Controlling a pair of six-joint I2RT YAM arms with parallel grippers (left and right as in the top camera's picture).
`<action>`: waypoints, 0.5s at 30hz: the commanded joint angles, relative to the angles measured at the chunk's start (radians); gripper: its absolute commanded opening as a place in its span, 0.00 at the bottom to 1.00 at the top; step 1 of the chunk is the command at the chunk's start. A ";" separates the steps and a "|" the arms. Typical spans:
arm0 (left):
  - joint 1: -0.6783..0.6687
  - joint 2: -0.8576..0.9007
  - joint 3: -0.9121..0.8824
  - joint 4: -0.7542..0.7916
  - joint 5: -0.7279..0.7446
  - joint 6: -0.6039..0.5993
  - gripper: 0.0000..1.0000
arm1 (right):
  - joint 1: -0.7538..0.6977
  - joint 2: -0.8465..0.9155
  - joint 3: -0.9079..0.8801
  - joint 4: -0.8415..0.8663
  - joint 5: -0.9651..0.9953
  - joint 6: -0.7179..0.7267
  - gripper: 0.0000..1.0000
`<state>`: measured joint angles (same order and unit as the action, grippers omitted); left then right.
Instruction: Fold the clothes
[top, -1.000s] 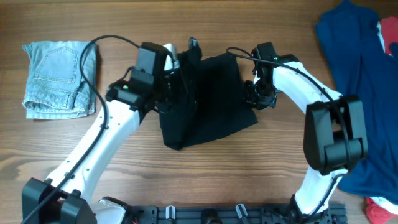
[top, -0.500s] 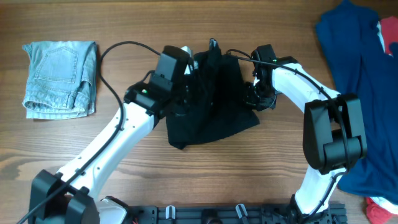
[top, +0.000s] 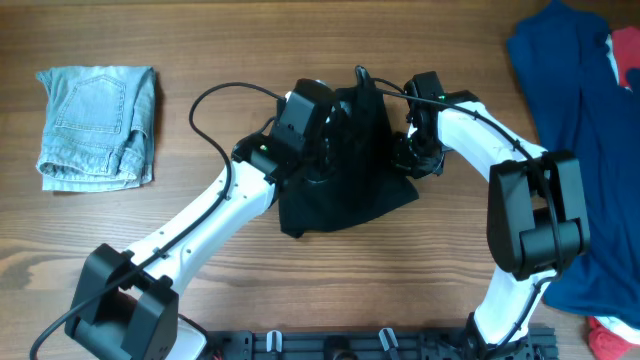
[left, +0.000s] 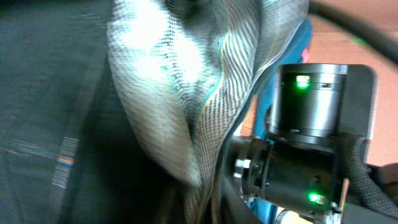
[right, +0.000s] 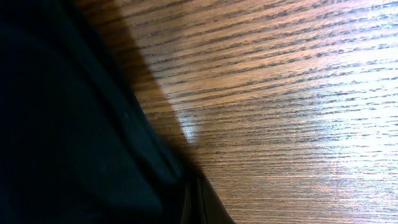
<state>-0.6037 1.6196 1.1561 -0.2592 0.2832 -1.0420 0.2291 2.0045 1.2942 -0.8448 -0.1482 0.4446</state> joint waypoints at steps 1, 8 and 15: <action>-0.006 0.000 0.026 0.061 0.053 -0.009 0.66 | 0.021 0.035 -0.040 0.002 -0.009 0.008 0.04; 0.092 -0.024 0.026 0.084 0.132 0.104 0.71 | -0.009 0.004 -0.007 -0.043 0.013 0.003 0.04; 0.214 -0.018 0.026 -0.172 0.008 0.333 0.51 | -0.084 -0.236 0.206 -0.215 0.077 -0.070 0.05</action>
<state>-0.4175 1.6157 1.1687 -0.3691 0.3798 -0.8738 0.1658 1.9354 1.3678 -1.0264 -0.0956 0.4362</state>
